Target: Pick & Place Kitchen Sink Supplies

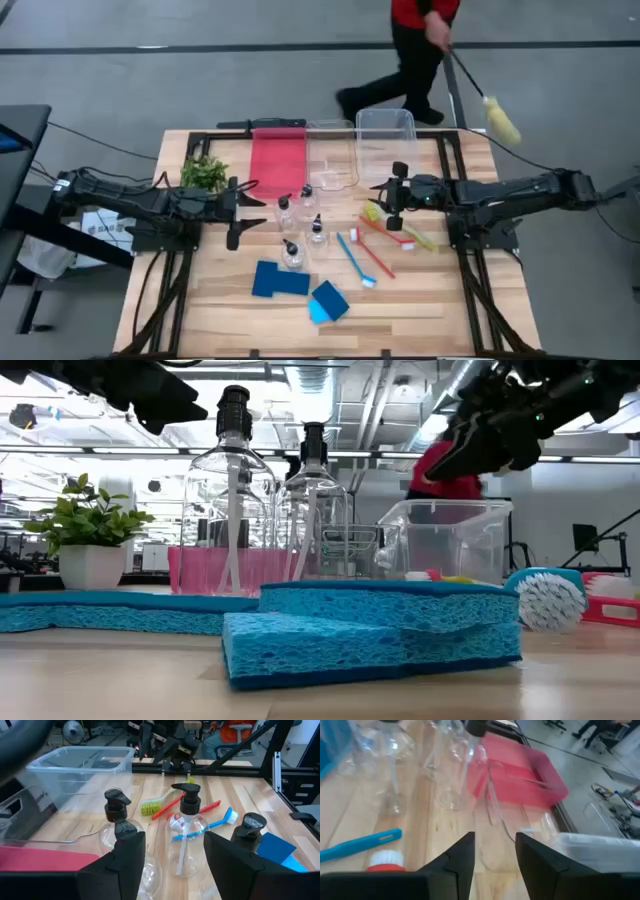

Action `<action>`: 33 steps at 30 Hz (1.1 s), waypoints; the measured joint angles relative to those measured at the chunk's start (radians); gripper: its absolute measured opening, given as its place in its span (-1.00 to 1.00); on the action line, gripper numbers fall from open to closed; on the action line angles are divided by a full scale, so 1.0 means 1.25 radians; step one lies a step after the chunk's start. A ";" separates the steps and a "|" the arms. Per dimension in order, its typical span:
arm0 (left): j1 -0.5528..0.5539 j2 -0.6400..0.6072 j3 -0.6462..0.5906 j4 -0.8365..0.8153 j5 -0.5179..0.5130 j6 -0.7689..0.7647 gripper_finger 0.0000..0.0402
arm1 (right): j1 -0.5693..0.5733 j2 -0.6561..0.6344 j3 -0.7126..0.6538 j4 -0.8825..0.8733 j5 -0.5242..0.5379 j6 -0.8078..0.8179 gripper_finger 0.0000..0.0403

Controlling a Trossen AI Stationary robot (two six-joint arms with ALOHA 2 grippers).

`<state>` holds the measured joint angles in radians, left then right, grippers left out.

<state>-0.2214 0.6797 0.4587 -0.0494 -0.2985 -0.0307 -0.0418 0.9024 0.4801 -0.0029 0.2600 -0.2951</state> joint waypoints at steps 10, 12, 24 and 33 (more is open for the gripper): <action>0.000 0.072 0.000 0.064 0.000 -0.004 0.02 | 0.035 0.000 0.001 0.032 0.002 -0.002 -0.17; 0.000 0.077 0.000 0.067 0.000 -0.016 0.02 | 0.036 0.000 0.001 0.042 0.002 -0.009 -0.14; -0.002 0.076 0.000 0.097 0.000 -0.052 0.02 | 0.020 0.001 0.001 0.180 -0.022 -0.041 -0.10; -0.002 0.074 0.000 0.151 0.000 -0.043 0.02 | 0.013 0.001 0.004 0.231 -0.064 -0.044 -0.10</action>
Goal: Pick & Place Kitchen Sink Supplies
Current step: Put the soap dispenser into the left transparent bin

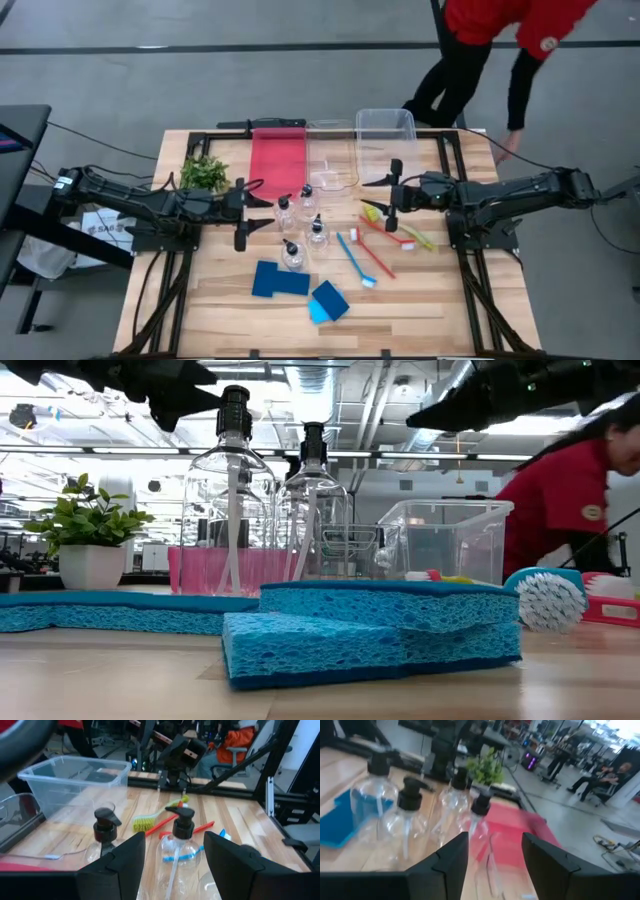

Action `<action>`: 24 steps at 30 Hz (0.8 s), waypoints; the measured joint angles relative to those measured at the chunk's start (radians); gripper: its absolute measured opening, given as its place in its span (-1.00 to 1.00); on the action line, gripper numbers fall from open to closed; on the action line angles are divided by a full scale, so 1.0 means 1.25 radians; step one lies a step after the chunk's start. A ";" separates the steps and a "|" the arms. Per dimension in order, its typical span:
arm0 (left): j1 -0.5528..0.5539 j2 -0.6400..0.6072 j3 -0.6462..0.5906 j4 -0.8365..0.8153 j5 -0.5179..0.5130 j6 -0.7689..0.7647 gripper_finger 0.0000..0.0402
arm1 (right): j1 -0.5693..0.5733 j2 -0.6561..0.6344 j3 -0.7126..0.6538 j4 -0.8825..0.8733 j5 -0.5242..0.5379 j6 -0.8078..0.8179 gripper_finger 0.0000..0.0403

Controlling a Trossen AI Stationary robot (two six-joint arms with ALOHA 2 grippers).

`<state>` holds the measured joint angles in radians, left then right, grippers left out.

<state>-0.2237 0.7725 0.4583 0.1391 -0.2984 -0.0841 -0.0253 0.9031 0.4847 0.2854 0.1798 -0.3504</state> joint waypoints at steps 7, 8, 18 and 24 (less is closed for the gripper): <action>0.001 -0.041 0.000 0.060 0.000 0.075 0.02 | -0.052 0.058 0.084 -0.044 -0.071 0.019 -0.05; 0.001 -0.053 0.000 0.059 0.000 0.083 0.02 | -0.062 0.078 0.100 -0.048 -0.089 0.022 -0.04; 0.001 -0.112 0.000 0.061 0.000 0.084 0.02 | -0.090 0.254 0.195 -0.057 -0.207 0.009 0.03; 0.001 -0.078 0.000 0.063 0.000 0.067 0.02 | -0.043 0.271 0.196 -0.074 -0.257 0.028 0.04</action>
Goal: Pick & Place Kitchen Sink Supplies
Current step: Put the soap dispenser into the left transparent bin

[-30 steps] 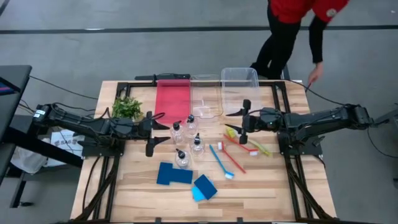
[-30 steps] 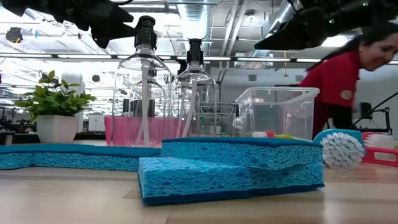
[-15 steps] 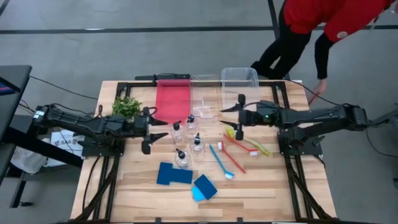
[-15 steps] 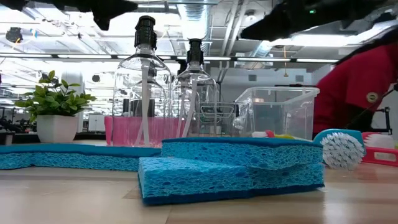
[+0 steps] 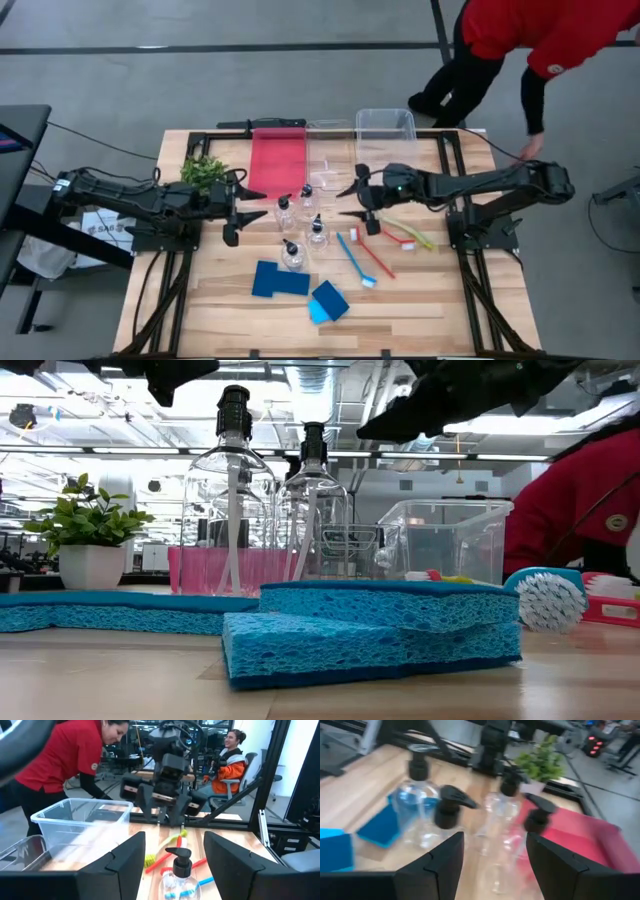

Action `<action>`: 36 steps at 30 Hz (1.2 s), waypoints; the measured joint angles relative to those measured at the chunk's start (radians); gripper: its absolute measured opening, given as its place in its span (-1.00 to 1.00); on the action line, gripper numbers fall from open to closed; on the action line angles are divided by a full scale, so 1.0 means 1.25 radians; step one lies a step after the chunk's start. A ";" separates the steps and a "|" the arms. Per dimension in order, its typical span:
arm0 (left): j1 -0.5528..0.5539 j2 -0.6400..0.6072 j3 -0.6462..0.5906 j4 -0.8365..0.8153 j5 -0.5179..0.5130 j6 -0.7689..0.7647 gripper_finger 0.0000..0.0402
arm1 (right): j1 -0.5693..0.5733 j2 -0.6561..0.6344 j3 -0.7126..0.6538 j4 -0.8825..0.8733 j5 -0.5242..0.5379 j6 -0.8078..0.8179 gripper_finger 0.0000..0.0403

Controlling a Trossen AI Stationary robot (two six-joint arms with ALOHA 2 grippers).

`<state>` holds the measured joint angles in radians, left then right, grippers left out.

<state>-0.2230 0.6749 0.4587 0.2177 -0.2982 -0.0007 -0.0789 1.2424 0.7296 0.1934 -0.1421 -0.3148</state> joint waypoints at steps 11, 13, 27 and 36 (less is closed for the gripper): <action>0.000 -0.012 0.000 0.000 -0.001 0.028 0.02 | 0.058 0.015 -0.001 0.009 0.094 0.059 0.04; 0.000 -0.031 0.000 0.000 -0.028 0.043 0.02 | 0.058 0.012 0.000 0.025 0.125 0.090 0.05; 0.000 -0.110 0.000 -0.162 -0.096 0.080 0.02 | 0.058 0.038 -0.003 0.004 0.135 0.169 0.19; 0.000 -0.117 0.000 -0.210 -0.096 0.048 0.02 | 0.075 0.085 -0.001 0.028 0.157 0.228 0.20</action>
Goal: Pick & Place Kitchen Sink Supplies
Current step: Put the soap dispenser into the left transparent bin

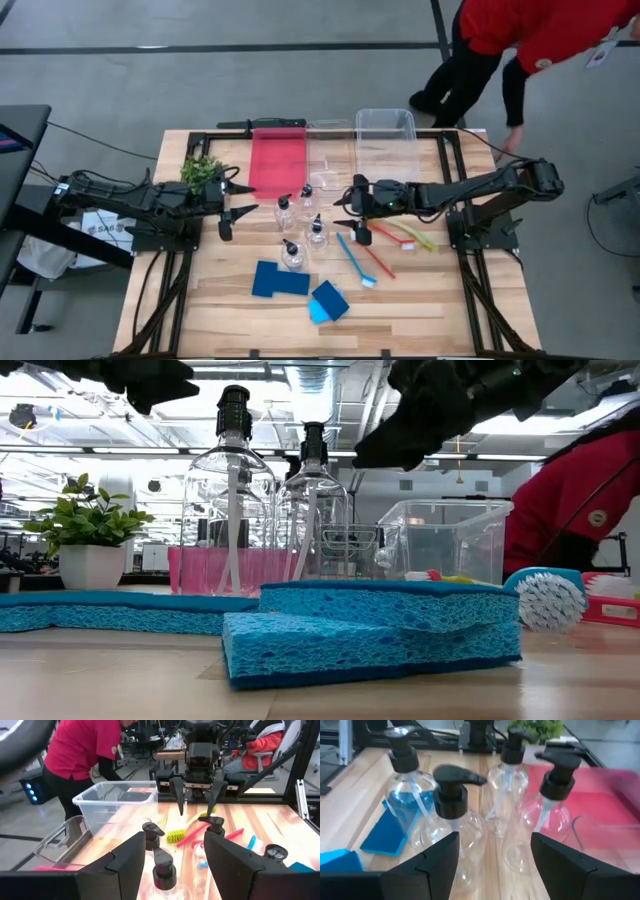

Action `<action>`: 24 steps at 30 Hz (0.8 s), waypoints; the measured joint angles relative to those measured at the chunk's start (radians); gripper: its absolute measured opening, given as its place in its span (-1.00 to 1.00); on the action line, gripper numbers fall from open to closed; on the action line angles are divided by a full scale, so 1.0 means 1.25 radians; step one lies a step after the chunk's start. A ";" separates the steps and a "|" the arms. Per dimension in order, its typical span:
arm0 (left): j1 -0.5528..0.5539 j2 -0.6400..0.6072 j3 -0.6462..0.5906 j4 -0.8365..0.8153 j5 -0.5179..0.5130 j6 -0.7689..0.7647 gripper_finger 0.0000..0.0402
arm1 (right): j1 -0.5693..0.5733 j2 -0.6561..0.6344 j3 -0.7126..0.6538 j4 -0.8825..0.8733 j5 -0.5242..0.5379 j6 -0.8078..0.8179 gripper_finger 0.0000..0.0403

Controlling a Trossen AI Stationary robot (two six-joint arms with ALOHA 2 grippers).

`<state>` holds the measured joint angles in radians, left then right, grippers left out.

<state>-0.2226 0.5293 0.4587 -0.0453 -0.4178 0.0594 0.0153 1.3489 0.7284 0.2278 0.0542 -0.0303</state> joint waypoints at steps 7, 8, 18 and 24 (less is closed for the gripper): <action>0.000 0.002 0.000 -0.001 0.012 -0.072 0.02 | 0.038 0.065 0.000 0.041 0.006 0.031 0.20; 0.000 0.002 0.000 0.000 0.020 -0.075 0.02 | 0.044 0.072 0.000 0.052 0.006 0.031 0.20; 0.000 0.047 0.000 0.001 0.061 -0.094 0.02 | 0.072 0.079 0.000 0.111 0.045 0.053 0.20; 0.000 0.055 0.000 0.002 0.061 -0.094 0.02 | 0.072 0.111 0.002 0.155 0.045 0.062 0.33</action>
<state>-0.2230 0.5976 0.4587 -0.0433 -0.3416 -0.0578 0.1055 1.4881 0.7308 0.4214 0.1101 0.0467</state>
